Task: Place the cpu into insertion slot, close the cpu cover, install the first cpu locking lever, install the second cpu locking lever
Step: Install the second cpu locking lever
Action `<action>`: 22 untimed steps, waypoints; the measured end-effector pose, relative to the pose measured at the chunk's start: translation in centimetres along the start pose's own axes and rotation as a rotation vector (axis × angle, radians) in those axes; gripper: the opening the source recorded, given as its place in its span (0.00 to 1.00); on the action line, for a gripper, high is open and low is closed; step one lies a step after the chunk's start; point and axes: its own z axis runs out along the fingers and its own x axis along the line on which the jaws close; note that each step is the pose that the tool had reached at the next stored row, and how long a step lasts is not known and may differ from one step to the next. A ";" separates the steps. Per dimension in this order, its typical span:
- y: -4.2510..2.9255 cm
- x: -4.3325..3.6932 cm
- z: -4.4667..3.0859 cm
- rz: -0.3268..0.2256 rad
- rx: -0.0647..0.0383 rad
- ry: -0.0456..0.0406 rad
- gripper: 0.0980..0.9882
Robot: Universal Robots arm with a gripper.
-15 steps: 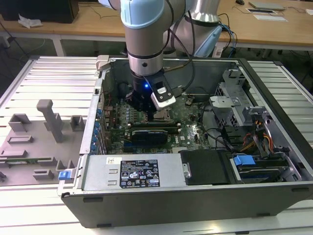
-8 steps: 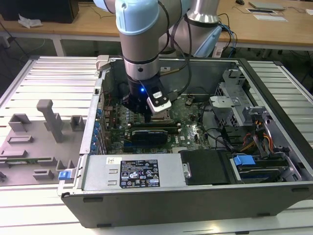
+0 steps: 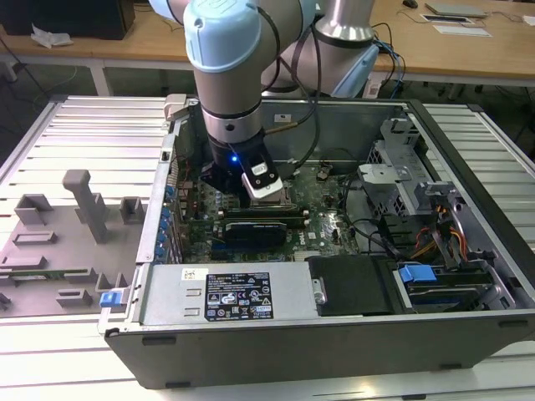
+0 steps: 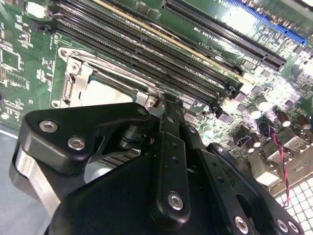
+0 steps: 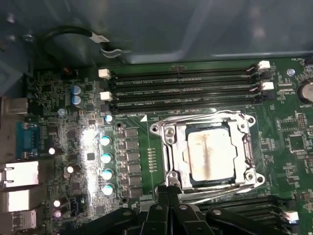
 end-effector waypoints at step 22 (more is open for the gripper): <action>0.56 -0.34 -4.71 0.003 0.010 -0.0012 0.01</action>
